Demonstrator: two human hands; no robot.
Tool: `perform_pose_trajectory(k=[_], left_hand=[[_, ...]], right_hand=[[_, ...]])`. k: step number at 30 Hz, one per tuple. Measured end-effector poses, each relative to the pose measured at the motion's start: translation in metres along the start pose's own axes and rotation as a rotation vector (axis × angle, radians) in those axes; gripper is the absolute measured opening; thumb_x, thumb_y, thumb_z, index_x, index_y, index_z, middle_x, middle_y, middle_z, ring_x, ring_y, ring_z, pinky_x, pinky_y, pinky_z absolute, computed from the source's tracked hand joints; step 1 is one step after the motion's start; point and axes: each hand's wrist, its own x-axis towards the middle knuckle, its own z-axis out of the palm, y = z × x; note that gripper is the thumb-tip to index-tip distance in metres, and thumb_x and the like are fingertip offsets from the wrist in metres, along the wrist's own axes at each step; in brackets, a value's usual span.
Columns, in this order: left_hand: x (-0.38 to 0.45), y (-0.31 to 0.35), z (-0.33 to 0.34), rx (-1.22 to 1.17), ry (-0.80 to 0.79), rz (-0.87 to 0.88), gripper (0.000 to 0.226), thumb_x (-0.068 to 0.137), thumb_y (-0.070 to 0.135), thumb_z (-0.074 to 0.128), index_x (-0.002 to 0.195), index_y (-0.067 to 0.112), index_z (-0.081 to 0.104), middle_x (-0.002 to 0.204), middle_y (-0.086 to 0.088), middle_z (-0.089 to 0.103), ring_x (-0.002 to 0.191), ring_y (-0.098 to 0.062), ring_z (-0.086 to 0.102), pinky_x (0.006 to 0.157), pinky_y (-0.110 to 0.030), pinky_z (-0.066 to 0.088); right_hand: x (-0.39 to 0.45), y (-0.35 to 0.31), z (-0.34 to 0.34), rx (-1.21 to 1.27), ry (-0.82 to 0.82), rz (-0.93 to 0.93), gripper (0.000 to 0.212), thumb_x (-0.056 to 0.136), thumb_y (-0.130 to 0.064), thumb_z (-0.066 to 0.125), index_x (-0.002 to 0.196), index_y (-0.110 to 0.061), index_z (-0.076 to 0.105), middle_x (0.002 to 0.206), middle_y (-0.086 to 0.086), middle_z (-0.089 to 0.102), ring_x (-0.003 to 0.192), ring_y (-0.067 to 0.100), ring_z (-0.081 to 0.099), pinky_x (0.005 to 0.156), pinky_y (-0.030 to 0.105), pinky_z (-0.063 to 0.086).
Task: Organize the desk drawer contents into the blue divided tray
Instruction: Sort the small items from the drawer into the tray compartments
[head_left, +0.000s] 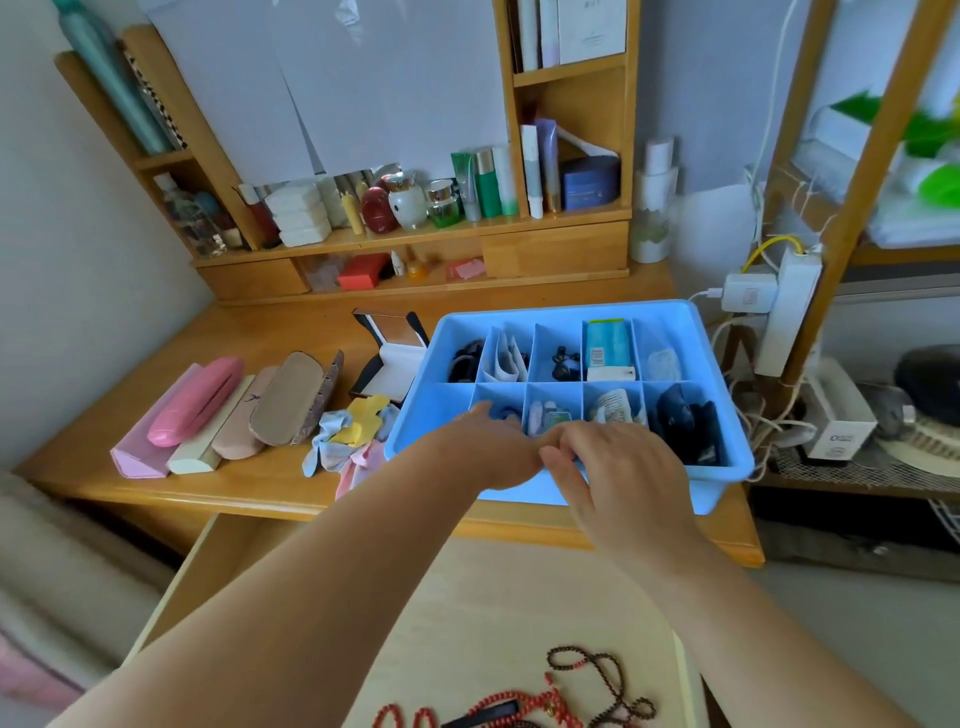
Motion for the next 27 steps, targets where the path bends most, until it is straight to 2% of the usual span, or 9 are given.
perform_pose_trajectory(k=[3,6,9,12,16,20,23,25,27], left_hand=[[-0.001,-0.016,0.005,0.113,0.021,0.065,0.068,0.092,0.054,-0.004,0.148,0.027,0.023,0.152,0.003,0.032,0.146,-0.028,-0.001,0.115,-0.055,-0.009],[-0.002,-0.034,0.011,0.111,0.082,0.14,0.059,0.095,0.057,-0.001,0.146,0.04,0.023,0.149,0.003,0.037,0.146,-0.02,-0.005,0.114,-0.049,-0.013],[-0.004,-0.045,0.012,0.18,0.21,0.215,0.07,0.088,0.063,-0.006,0.144,0.039,0.028,0.145,-0.004,0.042,0.146,-0.02,-0.007,0.117,-0.048,-0.009],[-0.011,-0.054,0.016,0.276,0.369,0.267,0.08,0.084,0.066,-0.009,0.149,0.03,0.02,0.146,-0.003,0.041,0.147,-0.019,-0.001,0.118,-0.045,-0.004],[-0.023,-0.058,0.027,0.268,0.496,0.25,0.085,0.087,0.066,-0.003,0.143,0.01,0.029,0.148,-0.004,0.037,0.146,-0.017,0.003,0.119,-0.04,-0.005],[-0.029,-0.063,0.031,0.16,0.514,0.264,0.086,0.084,0.069,-0.006,0.136,0.026,0.048,0.156,-0.001,0.022,0.145,-0.014,-0.001,0.116,-0.039,-0.008],[-0.022,-0.063,0.02,0.184,0.413,0.356,0.082,0.087,0.065,-0.005,0.125,0.03,0.059,0.14,0.009,0.046,0.142,-0.011,0.017,0.119,-0.04,0.0],[-0.017,-0.059,0.013,0.189,0.364,0.371,0.082,0.081,0.06,-0.002,0.113,0.025,0.064,0.121,0.011,0.06,0.132,-0.009,0.034,0.117,-0.037,0.01],[-0.016,-0.058,0.01,0.076,0.428,0.393,0.062,0.085,0.056,0.022,0.105,0.019,0.067,0.108,0.006,0.064,0.114,-0.01,0.048,0.111,-0.034,0.024]], right_hand=[[0.0,0.001,-0.001,-0.022,-0.019,-0.01,0.036,0.091,-0.043,0.04,0.072,-0.021,0.061,0.058,-0.009,0.057,0.054,0.015,0.052,0.058,0.026,0.036],[-0.001,0.0,-0.001,-0.068,-0.088,0.005,0.042,0.092,-0.046,0.038,0.071,-0.017,0.06,0.061,-0.005,0.058,0.057,0.019,0.054,0.06,0.029,0.039],[-0.002,0.0,-0.003,-0.08,-0.14,0.022,0.036,0.091,-0.043,0.045,0.077,-0.016,0.062,0.071,-0.003,0.06,0.066,0.019,0.056,0.063,0.031,0.043],[0.007,-0.001,-0.009,0.145,-0.089,0.111,0.018,0.089,-0.032,0.056,0.081,-0.017,0.062,0.083,-0.007,0.06,0.076,0.013,0.055,0.066,0.025,0.041],[0.038,0.0,-0.009,0.287,-0.213,0.141,0.025,0.094,-0.032,0.051,0.111,-0.02,0.064,0.112,-0.009,0.062,0.107,0.011,0.052,0.088,0.023,0.037],[0.05,-0.003,0.001,0.1,-0.459,-0.034,0.039,0.096,-0.043,0.043,0.126,-0.023,0.058,0.131,-0.008,0.056,0.128,0.012,0.042,0.112,0.036,0.017],[0.049,-0.01,0.008,-0.015,-0.489,-0.191,0.038,0.095,-0.049,0.04,0.102,-0.026,0.069,0.118,-0.01,0.061,0.126,0.009,0.04,0.115,0.039,0.003],[0.051,-0.014,0.01,-0.055,-0.524,-0.221,0.047,0.096,-0.049,0.033,0.083,-0.022,0.069,0.092,-0.009,0.065,0.103,0.008,0.052,0.116,0.04,0.007],[0.052,-0.016,0.012,-0.056,-0.573,-0.211,0.056,0.095,-0.051,0.023,0.081,-0.02,0.068,0.081,-0.007,0.065,0.09,0.009,0.055,0.117,0.038,0.006]])
